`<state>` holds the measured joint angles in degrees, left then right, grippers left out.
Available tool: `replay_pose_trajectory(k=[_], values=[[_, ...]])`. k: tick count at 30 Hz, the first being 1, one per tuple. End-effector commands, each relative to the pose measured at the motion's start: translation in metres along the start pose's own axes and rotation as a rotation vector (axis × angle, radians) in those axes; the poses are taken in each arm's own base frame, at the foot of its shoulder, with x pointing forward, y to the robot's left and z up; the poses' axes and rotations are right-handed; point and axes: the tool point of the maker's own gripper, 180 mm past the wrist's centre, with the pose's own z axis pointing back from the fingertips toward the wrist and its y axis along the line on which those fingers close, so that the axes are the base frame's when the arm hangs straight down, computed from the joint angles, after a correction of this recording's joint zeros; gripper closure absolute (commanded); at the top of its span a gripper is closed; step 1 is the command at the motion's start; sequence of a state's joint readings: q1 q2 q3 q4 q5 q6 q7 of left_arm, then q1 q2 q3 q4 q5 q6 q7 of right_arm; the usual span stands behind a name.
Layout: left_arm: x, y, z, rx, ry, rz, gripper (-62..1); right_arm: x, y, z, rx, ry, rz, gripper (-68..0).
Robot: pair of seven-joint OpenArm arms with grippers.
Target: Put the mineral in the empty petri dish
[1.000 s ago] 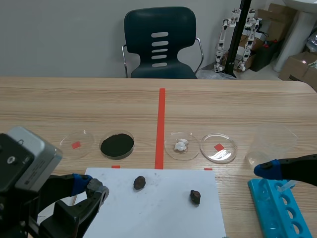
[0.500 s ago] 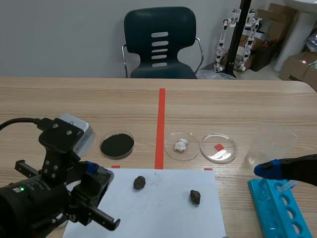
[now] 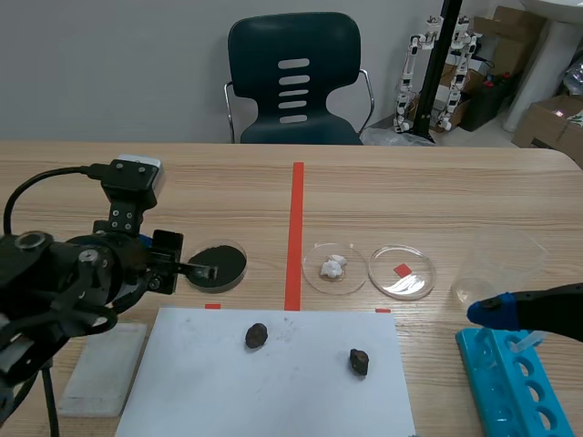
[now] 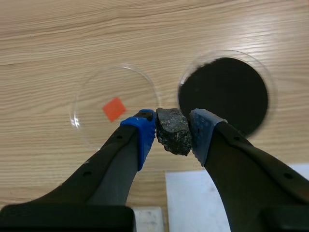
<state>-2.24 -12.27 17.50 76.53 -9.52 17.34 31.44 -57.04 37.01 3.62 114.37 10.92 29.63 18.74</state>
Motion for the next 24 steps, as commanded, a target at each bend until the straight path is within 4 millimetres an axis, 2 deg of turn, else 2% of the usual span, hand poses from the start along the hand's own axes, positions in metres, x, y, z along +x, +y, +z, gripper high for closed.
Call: replay_pose_trajectory(k=[1,10,24], values=[[0.015,0.006,-0.005,0.028,-0.036,0.017,-14.1,0.004,-0.001,0.000,0.006,-0.016,0.003,-67.9],[0.014,0.029,-0.041,0.092,0.033,0.052,-14.1,0.004,-0.001,0.000,0.006,-0.016,0.003,-67.9],[0.000,0.048,-0.061,0.140,0.111,0.047,-14.1,0.004,-0.001,0.000,0.006,-0.016,0.003,-67.9]])
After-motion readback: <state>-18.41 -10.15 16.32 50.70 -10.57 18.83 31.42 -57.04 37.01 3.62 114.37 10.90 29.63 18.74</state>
